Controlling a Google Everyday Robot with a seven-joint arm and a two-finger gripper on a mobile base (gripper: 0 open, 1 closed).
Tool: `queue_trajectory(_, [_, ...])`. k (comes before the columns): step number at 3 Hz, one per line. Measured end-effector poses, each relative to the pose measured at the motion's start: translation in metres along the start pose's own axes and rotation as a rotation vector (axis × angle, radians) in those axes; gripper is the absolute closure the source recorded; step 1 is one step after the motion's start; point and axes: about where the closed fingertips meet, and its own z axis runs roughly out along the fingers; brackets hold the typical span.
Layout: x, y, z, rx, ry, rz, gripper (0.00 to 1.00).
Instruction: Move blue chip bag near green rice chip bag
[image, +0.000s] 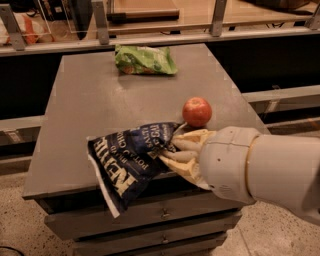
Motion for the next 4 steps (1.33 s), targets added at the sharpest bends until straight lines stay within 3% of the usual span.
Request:
queue_trajectory(1, [0.008,-0.027,-0.031,0.205,0.06,0.024,1.0])
queue_trajectory(2, [0.004,-0.035,-0.035,0.247,0.061,0.02,1.0])
queue_trajectory(3, [0.004,-0.035,-0.035,0.247,0.061,0.02,1.0])
queue_trajectory(4, [0.003,-0.054,-0.039,0.333,0.081,-0.016,1.0])
